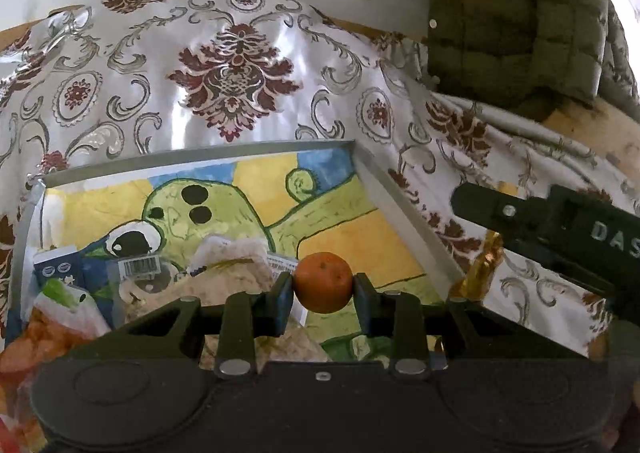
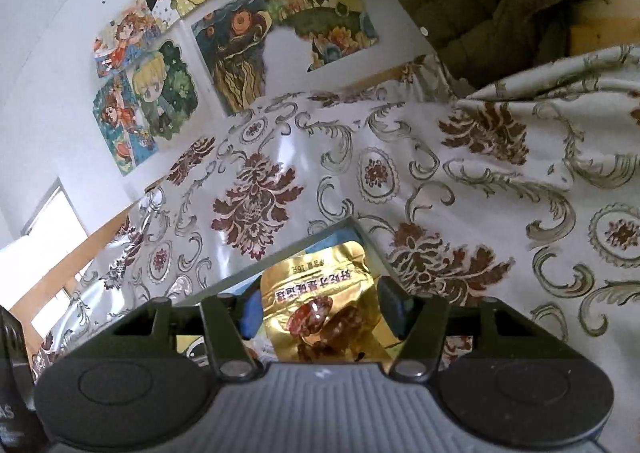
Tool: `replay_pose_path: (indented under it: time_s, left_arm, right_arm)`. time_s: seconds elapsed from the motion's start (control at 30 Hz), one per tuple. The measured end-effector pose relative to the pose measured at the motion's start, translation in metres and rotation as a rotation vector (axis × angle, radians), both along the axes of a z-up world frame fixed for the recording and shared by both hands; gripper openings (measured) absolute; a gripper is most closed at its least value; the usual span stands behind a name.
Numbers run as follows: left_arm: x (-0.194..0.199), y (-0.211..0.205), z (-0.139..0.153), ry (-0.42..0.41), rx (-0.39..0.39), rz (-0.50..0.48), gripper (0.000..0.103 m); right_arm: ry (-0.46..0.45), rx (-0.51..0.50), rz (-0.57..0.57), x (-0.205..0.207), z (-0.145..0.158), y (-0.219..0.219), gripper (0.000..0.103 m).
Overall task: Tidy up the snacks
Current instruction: 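Lower the mandarin and gold foil packet into the grey tray with both tools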
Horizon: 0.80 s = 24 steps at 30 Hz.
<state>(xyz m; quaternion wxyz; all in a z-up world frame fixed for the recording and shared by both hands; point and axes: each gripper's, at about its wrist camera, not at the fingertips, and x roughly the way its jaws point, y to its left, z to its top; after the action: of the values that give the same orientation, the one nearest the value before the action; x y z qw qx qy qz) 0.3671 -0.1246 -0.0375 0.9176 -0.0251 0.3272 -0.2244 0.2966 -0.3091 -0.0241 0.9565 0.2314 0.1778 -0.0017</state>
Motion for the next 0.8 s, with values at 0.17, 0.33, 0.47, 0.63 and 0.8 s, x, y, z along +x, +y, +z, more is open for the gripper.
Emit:
replay_pose_path:
  time_s: [0.17, 0.33, 0.47, 0.63, 0.8]
  left_arm:
    - [-0.002, -0.005, -0.007, -0.015, 0.018, -0.017, 0.034]
    - [-0.002, -0.011, -0.011, -0.029, 0.048, -0.034, 0.035]
    - [-0.003, -0.014, -0.013, -0.037, 0.069, -0.042, 0.035]
    - [-0.004, -0.015, -0.012, -0.037, 0.069, -0.038, 0.036]
    - [-0.004, -0.012, -0.010, -0.023, 0.032, -0.024, 0.048]
  right_arm:
    - [0.052, 0.034, -0.002, 0.010, -0.019, -0.003, 0.063]
    - [0.070, 0.058, -0.003, 0.014, -0.029, -0.004, 0.063]
    - [0.098, 0.073, 0.005, 0.018, -0.034, -0.006, 0.066]
    - [0.105, 0.091, 0.008, 0.017, -0.032, -0.008, 0.069]
    - [0.090, 0.128, 0.023, 0.015, -0.028, -0.014, 0.085]
